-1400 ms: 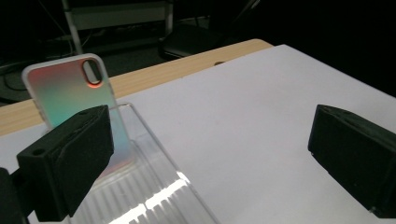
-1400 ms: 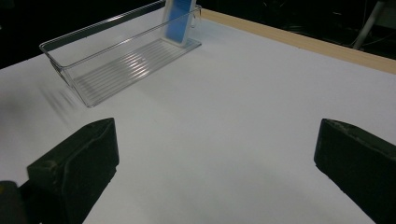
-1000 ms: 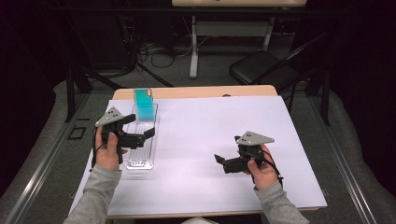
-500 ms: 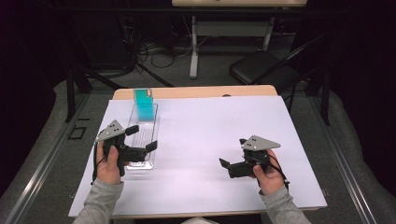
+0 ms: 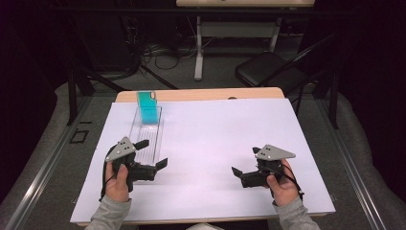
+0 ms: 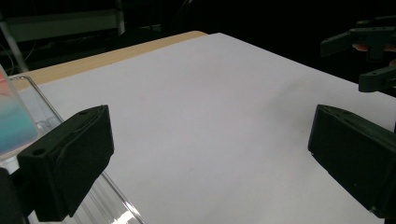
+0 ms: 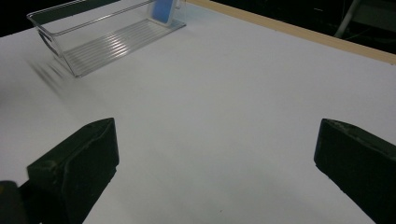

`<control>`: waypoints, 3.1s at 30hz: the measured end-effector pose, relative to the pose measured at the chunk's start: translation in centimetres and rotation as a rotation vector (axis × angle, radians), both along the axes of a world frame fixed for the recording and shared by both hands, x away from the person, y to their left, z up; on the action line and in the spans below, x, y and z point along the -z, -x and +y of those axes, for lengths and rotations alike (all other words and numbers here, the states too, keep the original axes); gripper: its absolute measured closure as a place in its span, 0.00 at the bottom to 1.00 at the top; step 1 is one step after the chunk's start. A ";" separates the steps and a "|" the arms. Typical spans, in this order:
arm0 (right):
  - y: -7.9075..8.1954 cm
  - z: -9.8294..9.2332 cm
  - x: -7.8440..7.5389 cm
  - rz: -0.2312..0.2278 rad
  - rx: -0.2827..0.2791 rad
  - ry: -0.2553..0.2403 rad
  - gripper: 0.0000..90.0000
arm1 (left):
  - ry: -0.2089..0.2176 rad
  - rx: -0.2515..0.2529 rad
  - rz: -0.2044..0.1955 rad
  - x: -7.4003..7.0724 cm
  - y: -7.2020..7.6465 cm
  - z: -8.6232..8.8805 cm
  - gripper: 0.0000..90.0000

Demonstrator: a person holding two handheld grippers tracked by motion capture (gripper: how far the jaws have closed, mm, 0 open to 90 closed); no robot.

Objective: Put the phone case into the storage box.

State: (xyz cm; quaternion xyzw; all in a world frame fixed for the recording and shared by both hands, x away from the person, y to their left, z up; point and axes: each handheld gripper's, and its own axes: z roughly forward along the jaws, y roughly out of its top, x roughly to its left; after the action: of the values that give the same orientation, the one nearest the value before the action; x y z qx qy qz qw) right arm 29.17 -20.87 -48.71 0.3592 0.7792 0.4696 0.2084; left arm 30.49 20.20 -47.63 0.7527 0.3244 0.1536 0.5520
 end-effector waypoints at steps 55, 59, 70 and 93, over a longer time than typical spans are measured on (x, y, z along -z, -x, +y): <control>1.4 -6.9 3.5 0.025 0.185 -0.040 0.00 | 0.059 -0.157 -0.017 3.3 3.6 6.8 0.01; 1.2 -7.2 3.8 0.030 0.195 -0.044 0.00 | 0.065 -0.164 -0.015 3.5 3.5 7.1 0.01; 0.9 -8.1 4.3 0.048 0.228 -0.055 0.00 | 0.065 -0.174 -0.013 4.1 3.2 7.6 0.01; 0.6 -8.2 5.0 0.087 0.223 -0.073 0.01 | 0.071 -0.196 -0.007 4.4 3.0 8.4 0.01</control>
State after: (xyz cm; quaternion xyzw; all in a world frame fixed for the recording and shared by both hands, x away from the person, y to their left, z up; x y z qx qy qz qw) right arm 28.52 -29.03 -53.68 0.4709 0.7250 0.4556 0.2122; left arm 27.48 28.64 -52.02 0.6967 0.3999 0.1980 0.5617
